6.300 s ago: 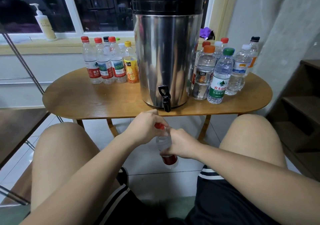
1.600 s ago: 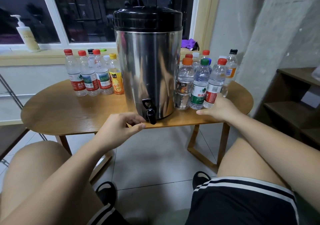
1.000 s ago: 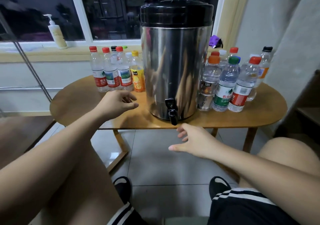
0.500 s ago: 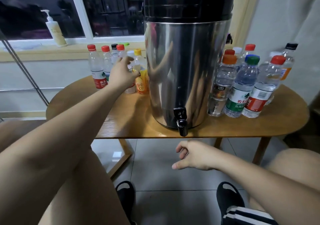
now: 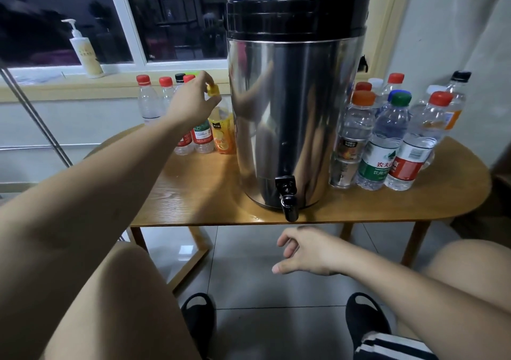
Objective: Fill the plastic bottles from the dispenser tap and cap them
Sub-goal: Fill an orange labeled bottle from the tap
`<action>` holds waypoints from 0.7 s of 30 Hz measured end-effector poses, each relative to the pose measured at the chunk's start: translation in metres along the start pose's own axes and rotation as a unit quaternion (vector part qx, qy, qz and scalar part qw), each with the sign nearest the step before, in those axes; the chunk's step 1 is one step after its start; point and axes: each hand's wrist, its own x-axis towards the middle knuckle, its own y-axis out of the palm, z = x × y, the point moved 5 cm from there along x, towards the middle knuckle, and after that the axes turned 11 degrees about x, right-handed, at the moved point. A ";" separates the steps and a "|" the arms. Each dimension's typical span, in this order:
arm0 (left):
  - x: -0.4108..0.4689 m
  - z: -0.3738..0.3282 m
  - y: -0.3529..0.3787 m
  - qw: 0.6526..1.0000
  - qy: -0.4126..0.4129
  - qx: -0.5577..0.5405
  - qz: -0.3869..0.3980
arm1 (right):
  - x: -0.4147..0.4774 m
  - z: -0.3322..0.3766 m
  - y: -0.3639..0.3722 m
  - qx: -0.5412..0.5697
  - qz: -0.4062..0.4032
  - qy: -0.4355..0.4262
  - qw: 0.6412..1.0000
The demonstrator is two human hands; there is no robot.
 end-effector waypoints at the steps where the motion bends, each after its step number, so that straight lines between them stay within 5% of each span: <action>1: -0.005 0.000 -0.001 1.000 -0.005 -0.010 -0.008 | 0.000 0.000 0.000 0.001 -0.002 -0.001 1.000; 15: -0.160 0.014 -0.074 0.982 -0.053 -0.158 -0.084 | -0.015 0.003 -0.004 0.117 -0.010 -0.071 0.991; 21: -0.239 -0.005 -0.101 0.981 -0.014 -0.155 -0.115 | -0.030 0.008 0.004 0.146 -0.015 -0.095 0.985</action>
